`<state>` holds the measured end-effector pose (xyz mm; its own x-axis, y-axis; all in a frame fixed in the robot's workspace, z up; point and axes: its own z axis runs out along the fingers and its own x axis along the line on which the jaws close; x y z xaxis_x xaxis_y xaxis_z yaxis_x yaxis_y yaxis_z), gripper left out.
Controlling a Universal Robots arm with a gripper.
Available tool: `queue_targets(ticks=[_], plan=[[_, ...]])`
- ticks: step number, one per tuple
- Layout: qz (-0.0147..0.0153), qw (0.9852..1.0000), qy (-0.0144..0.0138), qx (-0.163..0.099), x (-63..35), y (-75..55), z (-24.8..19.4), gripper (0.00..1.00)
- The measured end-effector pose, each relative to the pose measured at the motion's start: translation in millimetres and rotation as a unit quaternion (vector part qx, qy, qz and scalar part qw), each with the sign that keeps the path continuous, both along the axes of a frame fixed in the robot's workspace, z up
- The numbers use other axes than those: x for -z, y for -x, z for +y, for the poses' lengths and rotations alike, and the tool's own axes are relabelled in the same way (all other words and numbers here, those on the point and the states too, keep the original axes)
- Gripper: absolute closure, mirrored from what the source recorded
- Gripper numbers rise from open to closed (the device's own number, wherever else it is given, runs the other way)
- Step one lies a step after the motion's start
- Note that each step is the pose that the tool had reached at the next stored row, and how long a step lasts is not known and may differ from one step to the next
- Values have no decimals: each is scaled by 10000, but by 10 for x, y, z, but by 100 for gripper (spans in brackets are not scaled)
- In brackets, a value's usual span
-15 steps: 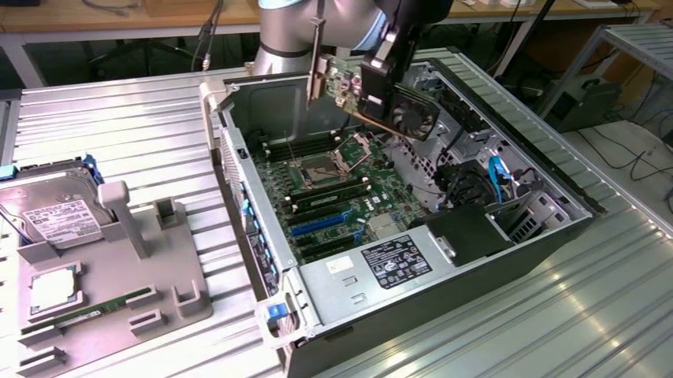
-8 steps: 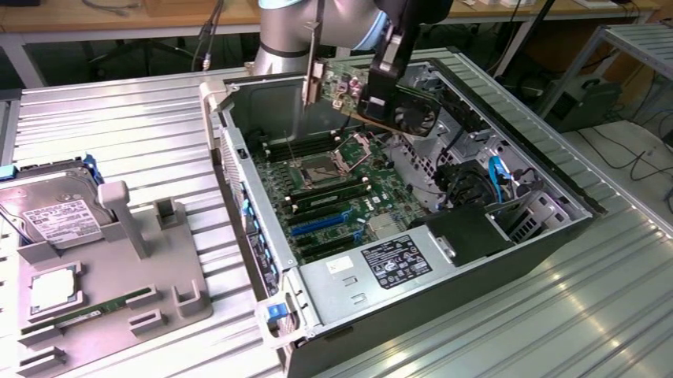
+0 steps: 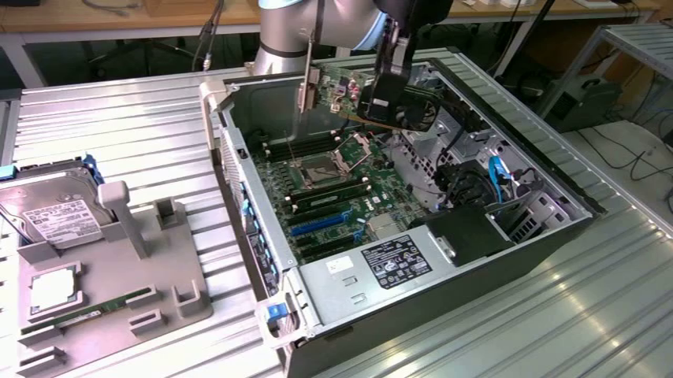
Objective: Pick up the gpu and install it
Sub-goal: 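Insert the gpu into the slot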
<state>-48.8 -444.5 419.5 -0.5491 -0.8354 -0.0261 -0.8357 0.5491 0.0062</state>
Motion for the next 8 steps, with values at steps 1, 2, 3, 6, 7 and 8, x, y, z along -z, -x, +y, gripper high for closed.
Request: queue_targets(ticks=[1, 2, 3, 6, 7, 8], plan=[[0, 10000, 0, -82, 0, 0, 0, 72], [0, 9999, 0, -165, 1, 0, 0, 72], [0, 9997, 0, -243, 2, 0, 0, 72], [0, 9987, 1, -501, 3, 0, 0, 72], [0, 9980, 2, -625, 3, 0, 0, 72], [0, 9972, 3, -754, 5, 0, 0, 72]])
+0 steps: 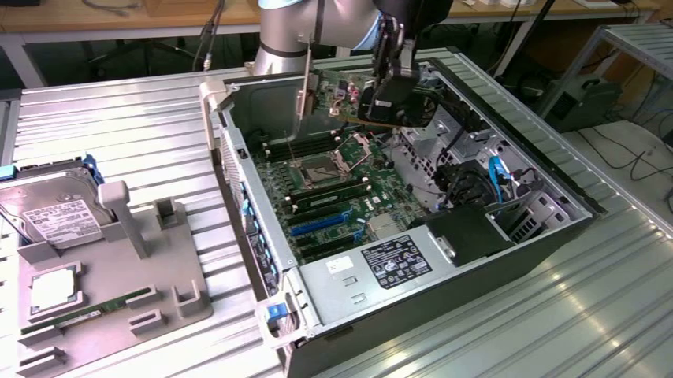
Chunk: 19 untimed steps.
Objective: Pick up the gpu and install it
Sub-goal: 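Insert the gpu into the slot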
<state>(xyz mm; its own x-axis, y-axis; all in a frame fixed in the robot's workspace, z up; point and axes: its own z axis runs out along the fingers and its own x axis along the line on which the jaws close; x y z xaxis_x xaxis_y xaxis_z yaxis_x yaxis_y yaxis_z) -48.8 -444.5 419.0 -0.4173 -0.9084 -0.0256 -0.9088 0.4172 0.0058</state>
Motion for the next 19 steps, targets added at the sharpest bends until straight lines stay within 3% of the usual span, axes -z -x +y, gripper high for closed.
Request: queue_targets(ticks=[4, 8, 19], plan=[[0, 9993, 2, -370, 3, 0, 0, 72], [0, 9974, 4, -720, 4, 0, 0, 72], [-16, 9882, 10, -1531, 10, 0, -4, 72]])
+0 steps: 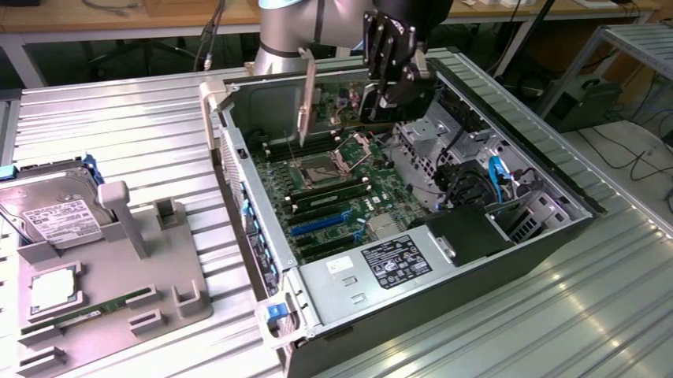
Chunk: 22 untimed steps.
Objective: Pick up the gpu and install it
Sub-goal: 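Insert the gpu into the slot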
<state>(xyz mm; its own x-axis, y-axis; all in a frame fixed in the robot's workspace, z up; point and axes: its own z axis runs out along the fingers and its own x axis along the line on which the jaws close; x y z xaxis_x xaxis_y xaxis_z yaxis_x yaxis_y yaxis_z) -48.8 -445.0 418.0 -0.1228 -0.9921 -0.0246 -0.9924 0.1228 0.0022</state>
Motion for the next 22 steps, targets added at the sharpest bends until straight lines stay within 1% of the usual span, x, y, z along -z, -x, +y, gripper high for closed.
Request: queue_targets(ticks=[5, 8, 10, 11, 12, 15, 17, 19, 20, 21, 22], plan=[[-2, 10000, -1, -32, 1, 0, 0, 72], [-7, 10000, 2, -31, 26, 0, 4, 72], [-9, 10000, 3, -79, 66, 0, 8, 72], [-9, 9999, 3, -153, 81, 0, 9, 72], [-10, 9996, 3, -291, 110, 1, 11, 72], [-10, 9989, -3, -470, 163, 1, 13, 72], [-10, 9987, -9, -505, 215, 1, 10, 72], [-9, 9986, -8, -521, 250, 3, 7, 72], [-9, 9986, -9, -528, 270, 5, 3, 72], [-10, 9986, -12, -535, 304, 6, -12, 72], [-9, 9986, -12, -538, 323, 7, -12, 72]])
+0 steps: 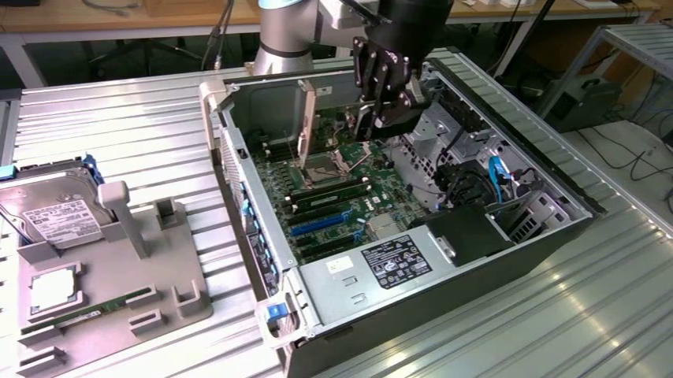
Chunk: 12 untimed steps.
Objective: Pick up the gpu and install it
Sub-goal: 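Insert the gpu into the slot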
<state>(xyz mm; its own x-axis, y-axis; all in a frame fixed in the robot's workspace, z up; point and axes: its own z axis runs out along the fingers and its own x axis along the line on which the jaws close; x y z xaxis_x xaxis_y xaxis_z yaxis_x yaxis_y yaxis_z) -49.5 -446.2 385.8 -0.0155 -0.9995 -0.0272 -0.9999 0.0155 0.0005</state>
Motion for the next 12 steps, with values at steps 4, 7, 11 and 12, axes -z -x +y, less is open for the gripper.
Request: queue_targets(ticks=[4, 7, 11, 12], plan=[[1, 10000, 0, -18, 79, 0, 0, 72], [5, 10000, -1, -19, 137, 23, 0, 72], [5, 10000, -1, -20, 212, 62, 0, 72], [4, 10000, -1, -20, 229, 67, 0, 72]])
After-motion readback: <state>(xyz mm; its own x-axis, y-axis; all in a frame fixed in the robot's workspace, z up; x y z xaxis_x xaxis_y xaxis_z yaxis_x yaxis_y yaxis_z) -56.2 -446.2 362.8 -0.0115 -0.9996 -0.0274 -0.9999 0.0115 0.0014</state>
